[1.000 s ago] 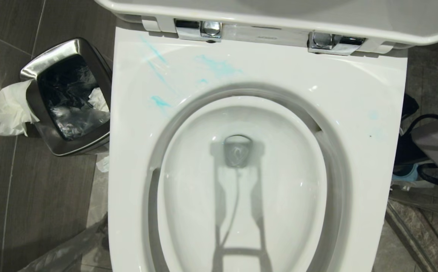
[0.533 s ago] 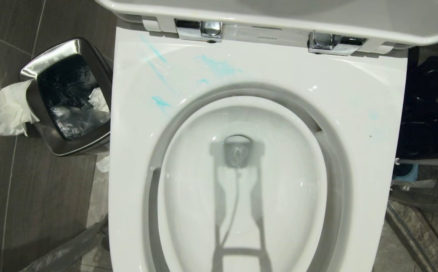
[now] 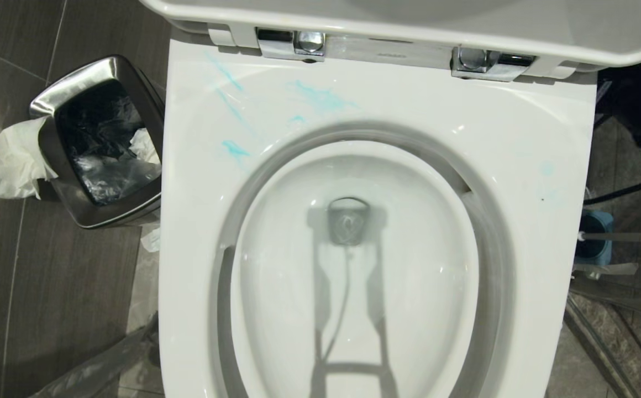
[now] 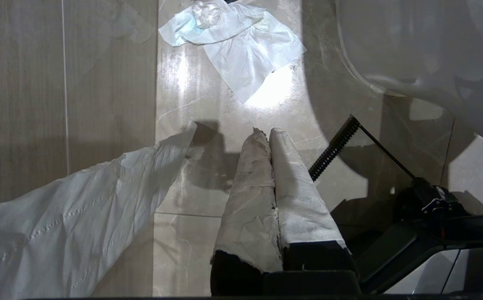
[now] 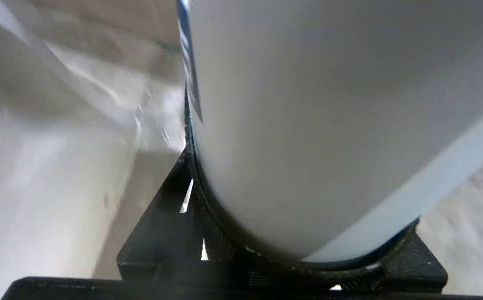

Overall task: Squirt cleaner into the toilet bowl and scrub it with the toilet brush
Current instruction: Pour in the cleaning agent

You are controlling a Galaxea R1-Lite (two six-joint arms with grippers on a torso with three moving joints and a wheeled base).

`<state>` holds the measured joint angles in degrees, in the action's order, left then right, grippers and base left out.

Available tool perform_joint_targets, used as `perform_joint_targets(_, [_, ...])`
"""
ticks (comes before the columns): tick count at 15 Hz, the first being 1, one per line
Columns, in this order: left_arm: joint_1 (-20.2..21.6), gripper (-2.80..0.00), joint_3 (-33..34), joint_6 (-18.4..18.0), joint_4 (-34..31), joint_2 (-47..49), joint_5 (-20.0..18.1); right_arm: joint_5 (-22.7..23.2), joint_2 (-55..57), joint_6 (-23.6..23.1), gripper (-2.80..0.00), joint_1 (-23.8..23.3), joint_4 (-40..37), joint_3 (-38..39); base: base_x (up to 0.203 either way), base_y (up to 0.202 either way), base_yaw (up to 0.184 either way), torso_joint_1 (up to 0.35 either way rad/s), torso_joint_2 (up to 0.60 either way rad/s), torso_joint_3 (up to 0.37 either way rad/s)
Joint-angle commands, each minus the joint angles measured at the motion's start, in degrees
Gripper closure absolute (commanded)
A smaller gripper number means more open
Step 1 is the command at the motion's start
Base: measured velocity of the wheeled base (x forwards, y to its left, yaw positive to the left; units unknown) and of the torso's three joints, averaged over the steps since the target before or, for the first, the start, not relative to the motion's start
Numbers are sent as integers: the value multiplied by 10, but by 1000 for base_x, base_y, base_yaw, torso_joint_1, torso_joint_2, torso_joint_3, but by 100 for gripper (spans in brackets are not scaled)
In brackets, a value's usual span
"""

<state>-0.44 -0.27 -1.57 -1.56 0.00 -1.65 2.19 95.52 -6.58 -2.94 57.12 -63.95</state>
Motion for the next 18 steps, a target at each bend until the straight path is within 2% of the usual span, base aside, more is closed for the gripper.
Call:
perform_joint_targets(1, [0, 0, 0, 0, 0, 1, 0, 0, -88, 17, 0, -15, -44, 54, 0, 0, 0, 0, 0, 0])
perform_joint_targets(4, [0, 0, 0, 0, 0, 1, 0, 1, -146, 49, 0, -19, -86, 93, 0, 0, 0, 0, 0, 0])
perform_joint_targets(10, [0, 0, 0, 0, 0, 1, 0, 4, -247, 60, 0, -18, -163, 89, 0, 0, 0, 0, 0, 0])
perform_joint_targets(13, [0, 0, 0, 0, 0, 1, 0, 13, -325, 70, 0, -17, -222, 99, 0, 0, 0, 0, 0, 0])
perform_joint_targets(15, [-1, 0, 0, 0, 0, 1, 0, 29, -378, 84, 0, -16, -298, 96, 0, 0, 0, 0, 0, 0])
perform_joint_targets(18, [0, 0, 0, 0, 0, 1, 0, 44, -439, 67, 0, -16, -358, 91, 0, 0, 0, 0, 0, 0])
